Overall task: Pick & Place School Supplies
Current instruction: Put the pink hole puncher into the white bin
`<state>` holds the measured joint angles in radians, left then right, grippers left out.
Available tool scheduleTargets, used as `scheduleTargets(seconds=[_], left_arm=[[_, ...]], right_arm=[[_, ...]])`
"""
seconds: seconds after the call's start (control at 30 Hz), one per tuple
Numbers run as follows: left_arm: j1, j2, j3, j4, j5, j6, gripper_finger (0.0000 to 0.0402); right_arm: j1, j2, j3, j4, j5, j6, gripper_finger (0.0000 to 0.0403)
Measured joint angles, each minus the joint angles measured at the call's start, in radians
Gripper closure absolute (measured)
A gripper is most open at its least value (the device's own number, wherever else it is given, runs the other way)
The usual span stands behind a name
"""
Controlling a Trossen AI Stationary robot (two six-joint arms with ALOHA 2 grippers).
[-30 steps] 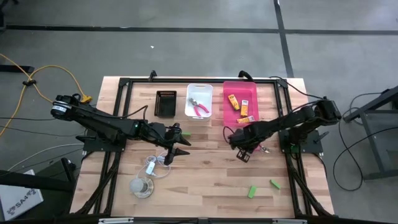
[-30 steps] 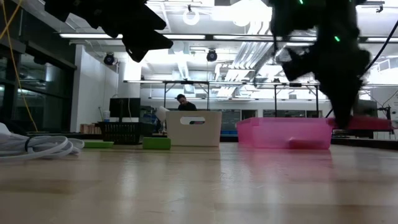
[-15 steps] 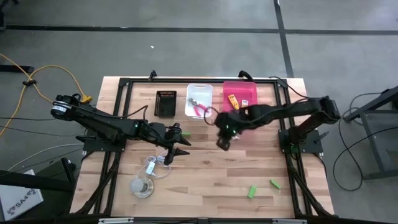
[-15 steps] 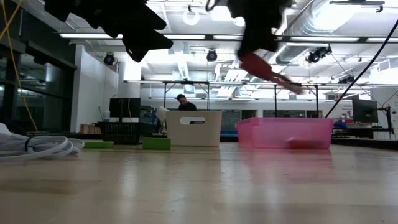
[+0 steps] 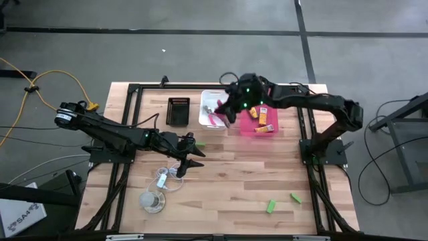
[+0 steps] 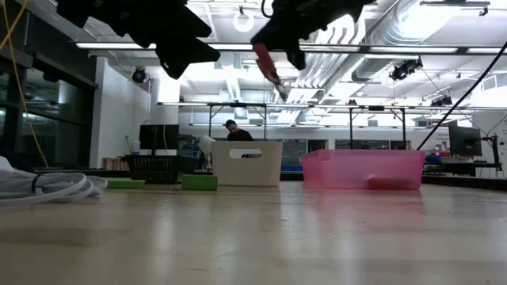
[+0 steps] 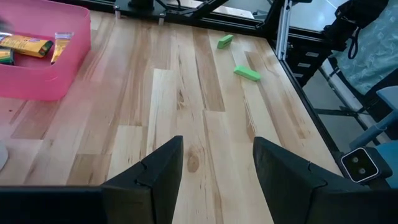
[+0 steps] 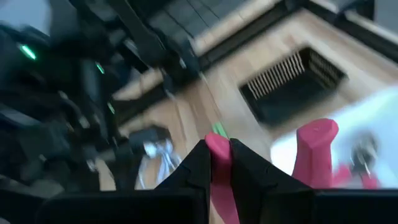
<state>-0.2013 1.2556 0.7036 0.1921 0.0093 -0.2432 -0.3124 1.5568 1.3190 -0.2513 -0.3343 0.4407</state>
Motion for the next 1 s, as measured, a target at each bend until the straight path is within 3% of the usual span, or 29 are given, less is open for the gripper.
scheduleTargets(seconds=[0.2, 0.47, 0.77, 1.0], left_arm=[[0.000, 0.000, 0.000, 0.000, 0.000, 0.000, 0.0214], [0.000, 0.000, 0.000, 0.000, -0.001, 0.000, 0.0214], [0.000, 0.000, 0.000, 0.000, -0.005, 0.000, 0.0214], [0.000, 0.000, 0.000, 0.000, -0.005, 0.000, 0.0214]], right_arm=[[-0.062, 0.094, 0.000, 0.173, -0.109, 0.001, 0.0372], [-0.130, 0.251, 0.000, 0.346, -0.112, -0.001, 0.0372], [-0.180, 0.364, 0.000, 0.368, -0.111, 0.003, 0.0372], [-0.180, 0.377, 0.000, 0.353, -0.080, 0.000, 0.0372]])
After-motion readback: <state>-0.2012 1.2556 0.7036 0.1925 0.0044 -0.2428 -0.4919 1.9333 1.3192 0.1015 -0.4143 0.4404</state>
